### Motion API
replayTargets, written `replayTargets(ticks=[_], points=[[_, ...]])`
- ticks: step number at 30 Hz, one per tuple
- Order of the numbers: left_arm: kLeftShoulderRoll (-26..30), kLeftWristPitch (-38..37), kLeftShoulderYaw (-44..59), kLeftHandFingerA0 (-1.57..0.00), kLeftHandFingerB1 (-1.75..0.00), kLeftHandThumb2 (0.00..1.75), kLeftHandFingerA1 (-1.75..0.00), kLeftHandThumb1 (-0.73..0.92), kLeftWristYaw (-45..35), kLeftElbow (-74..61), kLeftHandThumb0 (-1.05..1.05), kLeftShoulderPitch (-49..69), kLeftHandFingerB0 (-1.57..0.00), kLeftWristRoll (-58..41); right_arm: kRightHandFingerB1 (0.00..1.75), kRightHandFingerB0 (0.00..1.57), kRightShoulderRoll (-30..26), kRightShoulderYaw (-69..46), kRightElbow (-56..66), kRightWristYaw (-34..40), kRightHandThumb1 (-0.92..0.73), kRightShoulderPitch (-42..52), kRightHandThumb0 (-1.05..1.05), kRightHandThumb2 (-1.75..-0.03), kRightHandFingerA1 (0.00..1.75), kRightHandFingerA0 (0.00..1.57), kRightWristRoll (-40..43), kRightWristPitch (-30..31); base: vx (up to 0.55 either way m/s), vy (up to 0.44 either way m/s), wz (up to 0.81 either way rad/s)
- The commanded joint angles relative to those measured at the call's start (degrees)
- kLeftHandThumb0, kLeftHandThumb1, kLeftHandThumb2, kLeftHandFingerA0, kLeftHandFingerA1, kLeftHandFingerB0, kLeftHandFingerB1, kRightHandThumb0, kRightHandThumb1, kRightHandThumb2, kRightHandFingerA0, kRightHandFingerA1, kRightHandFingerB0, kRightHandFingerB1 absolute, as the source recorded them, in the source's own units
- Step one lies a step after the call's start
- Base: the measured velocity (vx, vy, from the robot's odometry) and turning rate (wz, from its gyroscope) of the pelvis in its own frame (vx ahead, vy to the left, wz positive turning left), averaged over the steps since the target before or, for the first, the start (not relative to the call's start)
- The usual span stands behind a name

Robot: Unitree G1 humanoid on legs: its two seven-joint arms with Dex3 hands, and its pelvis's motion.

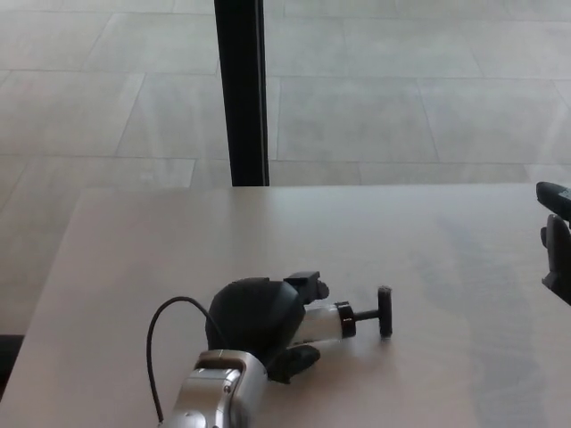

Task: The robot uses its left hand to lift the air pump kept on the middle of the desk and use the right hand to compress the handle

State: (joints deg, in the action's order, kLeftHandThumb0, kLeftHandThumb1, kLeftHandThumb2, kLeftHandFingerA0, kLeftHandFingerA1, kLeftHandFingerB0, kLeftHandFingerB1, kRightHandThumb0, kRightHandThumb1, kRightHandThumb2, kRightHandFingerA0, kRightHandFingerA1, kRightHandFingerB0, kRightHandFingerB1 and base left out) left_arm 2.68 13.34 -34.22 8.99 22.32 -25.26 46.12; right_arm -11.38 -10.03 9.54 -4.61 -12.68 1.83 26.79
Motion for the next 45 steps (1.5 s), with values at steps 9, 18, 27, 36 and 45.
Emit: replayTargets(ticks=[9, 18, 27, 36, 45], points=[[4.4, 11.3, -2.9, -0.03, -0.11, 1.01, -0.39, 0.56, -28.9, -3.6, -0.94, -2.2, -0.1, -1.2, 0.39, 0.24, -0.2, -2.0, -1.2, 2.1, -0.92, 0.1, -0.77, -0.77, 0.56, 0.16, 0.0, -2.0, 0.0, 0.0, 0.0], [8.4, 2.4, 15.9, -0.04, -0.32, 0.94, -0.47, 0.56, -25.9, -15.2, -0.79, 2.5, -0.09, -18.8, 0.36, 0.22, -3.2, -4.6, -1.8, 0.2, -0.92, 1.0, -0.79, -0.77, 0.53, 0.22, 0.6, -2.8, 0.0, 0.0, 0.0], [11.2, 5.1, 64.0, 0.0, -0.36, 1.01, -0.47, 0.63, -27.4, -21.9, -0.6, 0.8, -0.01, -58.3, 0.3, 0.21, -14.3, -21.5, -8.1, -7.7, -0.92, 3.3, -0.82, -0.72, 0.51, 0.23, 8.9, -4.8, 0.0, 0.0, 0.0], [22.6, 9.0, 94.9, -0.2, -0.3, 0.64, -0.45, 0.84, -27.3, -12.5, -0.62, 6.5, -0.14, -70.8, 0.42, 0.1, -23.5, -38.0, -18.4, -8.3, -0.74, 10.8, -0.79, -1.1, 0.57, 0.21, 10.8, -9.7, 0.0, 0.0, 0.0], [30.4, 1.2, 114.1, -0.21, -0.37, 0.64, -0.53, 0.85, -29.1, 11.8, -0.59, 28.8, -0.17, -73.6, 0.3, 0.18, -34.2, -51.8, -37.7, -6.5, -0.92, 23.4, -0.79, -0.74, 0.52, 0.34, 10.5, -19.1, 0.0, 0.0, 0.0]])
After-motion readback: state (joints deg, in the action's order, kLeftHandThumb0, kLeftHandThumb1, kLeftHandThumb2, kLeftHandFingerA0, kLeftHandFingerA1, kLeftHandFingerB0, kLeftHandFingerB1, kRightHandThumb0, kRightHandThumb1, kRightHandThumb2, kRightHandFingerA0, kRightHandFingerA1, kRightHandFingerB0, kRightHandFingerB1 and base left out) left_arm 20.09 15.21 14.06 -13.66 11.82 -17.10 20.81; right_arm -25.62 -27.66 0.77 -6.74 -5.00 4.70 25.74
